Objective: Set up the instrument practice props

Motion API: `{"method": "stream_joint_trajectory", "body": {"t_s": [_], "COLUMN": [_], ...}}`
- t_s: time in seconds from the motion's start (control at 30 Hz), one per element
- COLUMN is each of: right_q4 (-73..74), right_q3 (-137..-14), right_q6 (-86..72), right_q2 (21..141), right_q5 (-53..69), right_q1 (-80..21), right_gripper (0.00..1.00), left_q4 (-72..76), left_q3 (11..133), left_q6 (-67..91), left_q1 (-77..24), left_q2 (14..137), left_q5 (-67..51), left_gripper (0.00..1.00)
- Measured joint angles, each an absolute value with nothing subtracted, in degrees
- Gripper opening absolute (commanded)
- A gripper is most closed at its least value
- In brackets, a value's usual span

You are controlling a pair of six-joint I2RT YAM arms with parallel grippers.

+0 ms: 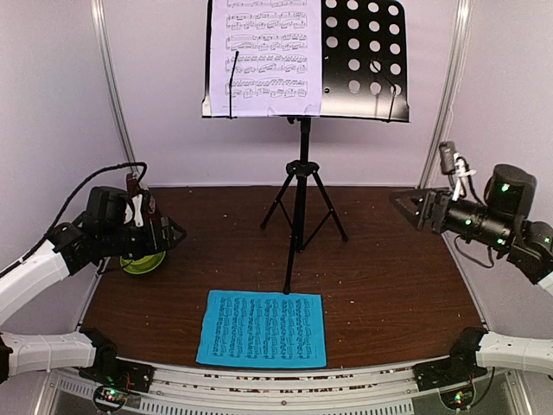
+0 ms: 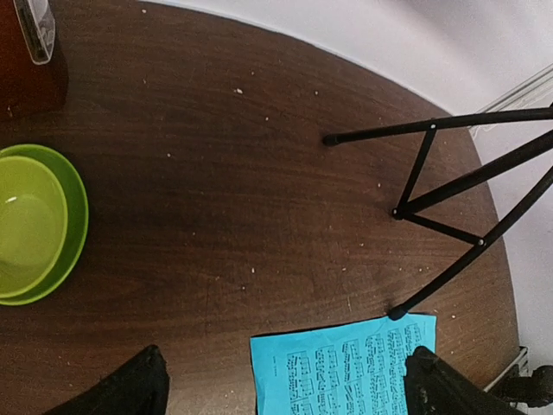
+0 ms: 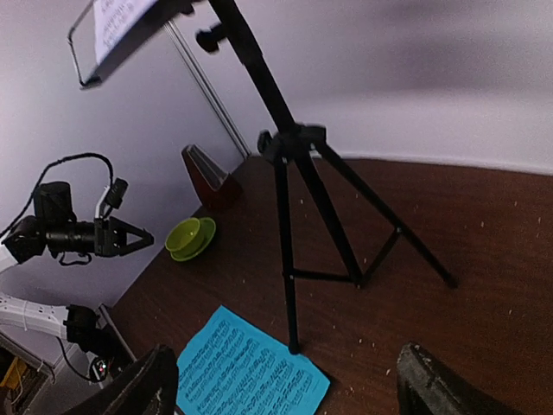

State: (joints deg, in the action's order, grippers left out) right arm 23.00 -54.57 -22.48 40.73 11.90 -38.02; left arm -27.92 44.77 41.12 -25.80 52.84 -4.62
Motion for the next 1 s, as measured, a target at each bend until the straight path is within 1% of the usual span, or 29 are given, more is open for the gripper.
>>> {"method": "stream_joint_trajectory", "body": {"t_s": [0.13, 0.27, 0.33, 0.4, 0.67, 0.83, 1.0], "right_q4": [23.29, 21.41, 19.84, 18.04, 8.73, 4.47, 3.14], "right_q3": [-46.63, -40.69, -38.81, -37.91, -34.87, -36.14, -39.22], "right_q6": [-25.82, -28.69, -29.74, -30.44, -33.28, -33.65, -33.17], "right_q2": [43.20, 48.12, 50.52, 52.99, 65.17, 74.76, 82.74], "right_q5": [14.66, 17.63, 19.09, 20.21, 25.06, 29.32, 32.93], "right_q1": [-38.02, -38.02, -38.02, -38.02, -38.04, -38.04, -38.04], "right_gripper": [0.84, 0.81, 0.77, 0.73, 0.65, 0.59, 0.56], "left_q4": [-27.88, -27.11, -26.79, -26.41, -23.62, -22.85, -21.98], "left_q3": [43.03, 42.96, 42.96, 42.96, 42.98, 43.77, 46.33], "left_q6": [41.54, 41.45, 41.25, 41.08, 40.16, 39.29, 38.24], "left_q1": [-25.82, -26.63, -27.44, -27.92, -28.62, -28.73, -28.73], "left_q2": [52.95, 53.95, 54.65, 55.37, 60.75, 64.90, 68.40], "left_q5": [-5.85, -6.11, -6.11, -6.13, -6.44, -6.90, -7.90], "left_gripper": [0.98, 0.98, 0.98, 0.98, 0.98, 0.98, 0.98]}}
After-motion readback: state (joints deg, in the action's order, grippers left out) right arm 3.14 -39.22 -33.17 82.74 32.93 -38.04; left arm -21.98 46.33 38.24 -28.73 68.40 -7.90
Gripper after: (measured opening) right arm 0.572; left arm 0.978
